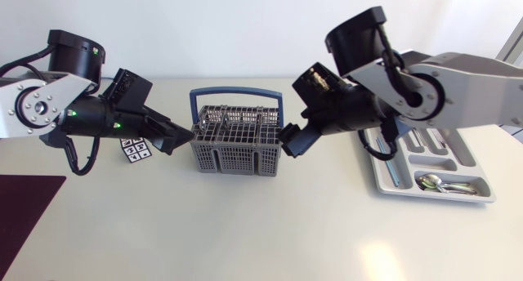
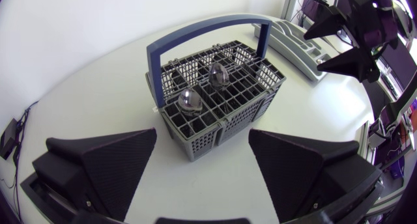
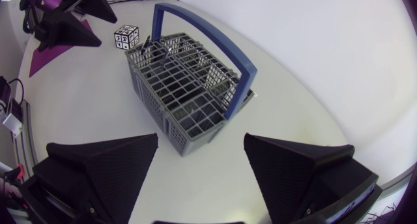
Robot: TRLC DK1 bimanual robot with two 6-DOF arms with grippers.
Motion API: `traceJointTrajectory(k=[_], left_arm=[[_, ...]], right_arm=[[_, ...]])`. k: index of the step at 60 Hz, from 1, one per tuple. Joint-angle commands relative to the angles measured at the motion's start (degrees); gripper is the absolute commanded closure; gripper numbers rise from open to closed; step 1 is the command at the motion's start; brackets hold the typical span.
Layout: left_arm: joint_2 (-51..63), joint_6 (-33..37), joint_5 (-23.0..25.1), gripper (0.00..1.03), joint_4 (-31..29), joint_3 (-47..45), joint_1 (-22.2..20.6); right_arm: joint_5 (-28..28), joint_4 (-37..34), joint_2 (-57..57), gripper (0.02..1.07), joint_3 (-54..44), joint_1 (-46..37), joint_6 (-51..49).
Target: Transfer all utensils from the basket to the drawer tray.
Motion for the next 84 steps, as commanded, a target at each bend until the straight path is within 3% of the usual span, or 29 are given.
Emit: traceJointTrajectory(k=[1, 19, 38, 64, 84], left_arm=[[1.19, 1.85, -0.25, 0.05, 0.88, -1.61, -0.26], [2.15, 4.22, 2.65, 0.05, 7.65, -6.27, 0.35], [5.05, 5.72, 5.55, 0.05, 15.65, -8.91, 2.2], [8.92, 6.42, 7.13, 0.05, 20.92, -9.96, 3.25], [9.89, 6.24, 7.13, 0.05, 21.8, -10.14, 2.55]], right_arm=[[-0.17, -0.53, 3.57, 0.12, 3.26, 1.68, 3.95], [-6.5, 2.1, 13.68, 0.12, 11.96, 1.86, 8.96], [-8.17, 5.71, 23.26, 0.27, 19.44, 3.44, 13.88], [-8.26, 9.75, 31.78, 0.43, 24.88, 5.9, 17.22], [-7.64, 15.11, 31.52, 1.0, 21.54, 7.3, 18.1]])
